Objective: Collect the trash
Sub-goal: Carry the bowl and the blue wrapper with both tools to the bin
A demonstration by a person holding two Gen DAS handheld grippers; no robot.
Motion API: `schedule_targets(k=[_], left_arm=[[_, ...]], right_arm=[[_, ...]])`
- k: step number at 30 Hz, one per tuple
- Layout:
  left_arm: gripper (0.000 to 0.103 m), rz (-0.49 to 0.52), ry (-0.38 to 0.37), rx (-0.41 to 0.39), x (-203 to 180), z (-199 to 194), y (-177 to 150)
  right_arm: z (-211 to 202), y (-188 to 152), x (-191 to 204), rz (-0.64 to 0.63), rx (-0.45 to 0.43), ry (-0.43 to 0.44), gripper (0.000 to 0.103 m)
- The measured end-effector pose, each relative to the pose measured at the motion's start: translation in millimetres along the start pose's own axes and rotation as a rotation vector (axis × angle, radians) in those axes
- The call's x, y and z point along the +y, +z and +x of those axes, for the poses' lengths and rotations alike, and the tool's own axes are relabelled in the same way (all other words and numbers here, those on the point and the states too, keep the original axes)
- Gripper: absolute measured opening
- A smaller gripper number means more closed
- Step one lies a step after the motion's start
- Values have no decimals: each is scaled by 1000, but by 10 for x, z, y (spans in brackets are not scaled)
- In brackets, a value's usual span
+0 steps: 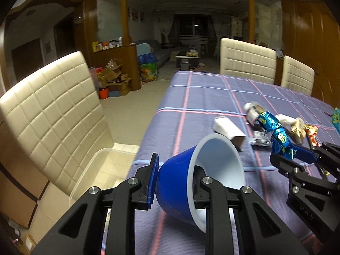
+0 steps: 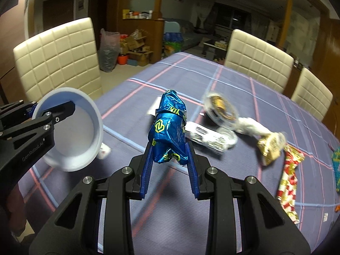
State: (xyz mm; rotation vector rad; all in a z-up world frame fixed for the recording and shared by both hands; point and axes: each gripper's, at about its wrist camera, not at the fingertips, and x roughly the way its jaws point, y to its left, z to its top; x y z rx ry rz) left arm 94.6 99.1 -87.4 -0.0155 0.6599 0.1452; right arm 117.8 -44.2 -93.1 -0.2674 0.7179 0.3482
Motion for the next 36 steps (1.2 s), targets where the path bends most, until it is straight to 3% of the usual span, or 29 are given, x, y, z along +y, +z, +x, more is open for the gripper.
schedule_targets(k=[23,36], left_arm=[[23,-115,144,2,927,31,-105],[23,-152,189,14,1162,97,-139]], right_arm=[[214,349,956,-141,-28,96,32],[341,474,1251,-165,-17,121,32]])
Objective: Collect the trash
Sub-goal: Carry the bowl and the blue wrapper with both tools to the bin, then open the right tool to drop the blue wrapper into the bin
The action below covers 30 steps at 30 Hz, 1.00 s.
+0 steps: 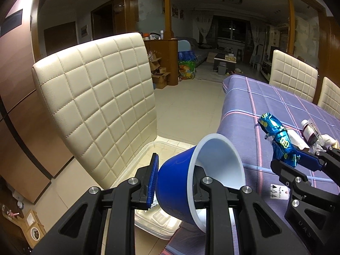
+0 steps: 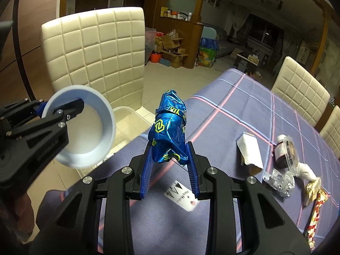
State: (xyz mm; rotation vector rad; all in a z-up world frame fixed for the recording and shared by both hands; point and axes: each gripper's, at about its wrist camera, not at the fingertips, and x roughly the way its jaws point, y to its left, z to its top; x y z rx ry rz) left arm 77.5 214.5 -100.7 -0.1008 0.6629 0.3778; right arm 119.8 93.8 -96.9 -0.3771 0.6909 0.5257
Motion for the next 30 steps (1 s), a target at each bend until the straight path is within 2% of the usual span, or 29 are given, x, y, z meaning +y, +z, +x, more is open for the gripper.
schedule_targets(k=[13,14,15,16,17,30], left_arm=[[23,-68,84,12,423,54,5],[23,-71,88,14,447,59,6],[23,-73,93,17,474,61,2],[23,-73,97,17,488,57,-1],[23,-72,101,17,503,55,-7],[23,-49,115,13,479,54,-19]], right_arm=[[165,349,334,-46,-12,29,37],[168,370,356,-48,-17,24,47],[159,390,372,-45,-27,11,75],[127,391,370,-38,-55,-1,84],[93,393,370,-33,-85,-14,89],[95,371,322,-37,-82,-36,88]])
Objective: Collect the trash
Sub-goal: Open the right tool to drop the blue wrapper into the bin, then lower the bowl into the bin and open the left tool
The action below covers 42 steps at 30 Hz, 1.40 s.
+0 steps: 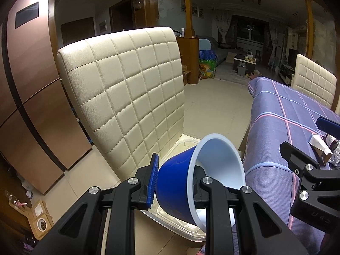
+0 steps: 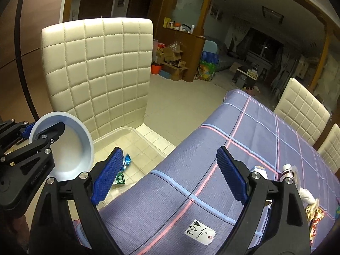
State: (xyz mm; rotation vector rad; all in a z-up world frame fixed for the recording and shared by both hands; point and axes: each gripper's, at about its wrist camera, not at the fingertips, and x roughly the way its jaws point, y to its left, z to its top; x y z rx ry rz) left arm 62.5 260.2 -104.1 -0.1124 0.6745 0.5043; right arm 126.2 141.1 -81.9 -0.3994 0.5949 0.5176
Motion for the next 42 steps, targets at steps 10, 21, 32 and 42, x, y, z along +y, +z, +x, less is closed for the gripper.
schedule_targets(k=[10,21,32,42], left_arm=[[23,18,-20,-5,-144,104,80],[23,31,-32,19,-310,296,145],[23,33,-30,50,-339,382,142],[78,30,-71,33,-359,400,226]], right_arm=[[20,-34,-153,43,1,-19,89],[58,-45,-349,96,8,-38,89],[119,-60,-395,107,17,-46,89],[119,-69,-419,111,15,-50,89]])
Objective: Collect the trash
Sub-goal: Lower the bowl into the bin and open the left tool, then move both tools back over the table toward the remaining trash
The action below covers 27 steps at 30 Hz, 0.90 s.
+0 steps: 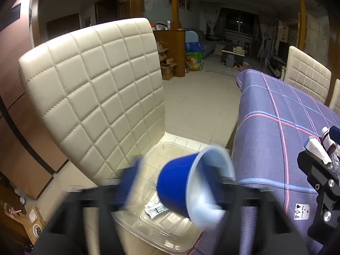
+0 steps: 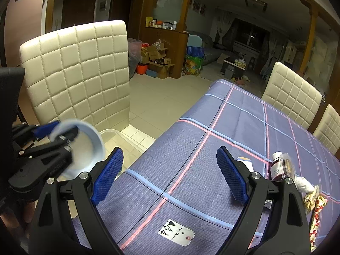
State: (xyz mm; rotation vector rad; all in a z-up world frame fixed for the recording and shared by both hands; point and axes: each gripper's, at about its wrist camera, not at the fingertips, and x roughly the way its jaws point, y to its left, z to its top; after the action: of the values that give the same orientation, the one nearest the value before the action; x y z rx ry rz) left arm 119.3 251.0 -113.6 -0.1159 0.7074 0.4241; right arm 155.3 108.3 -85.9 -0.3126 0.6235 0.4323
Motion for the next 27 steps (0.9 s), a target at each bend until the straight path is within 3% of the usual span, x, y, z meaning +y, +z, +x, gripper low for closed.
schedule_targets(k=[1,5,18,27], left_arm=[[84,1,14,-26,-4,-38,-3],[84,32,48,-46,-71,-88,-21],[84,59,7,-31,-237,-160,-48],[84,110,-58,-30,-578,-276,-55]], right_arm=[[3,-1,-13,5,1,1,89],[13,-9,-51,21,14,7,89],[-55,-104,-257,51,11,-16,89],[-301,-338,-770,96,-4,-93,89]])
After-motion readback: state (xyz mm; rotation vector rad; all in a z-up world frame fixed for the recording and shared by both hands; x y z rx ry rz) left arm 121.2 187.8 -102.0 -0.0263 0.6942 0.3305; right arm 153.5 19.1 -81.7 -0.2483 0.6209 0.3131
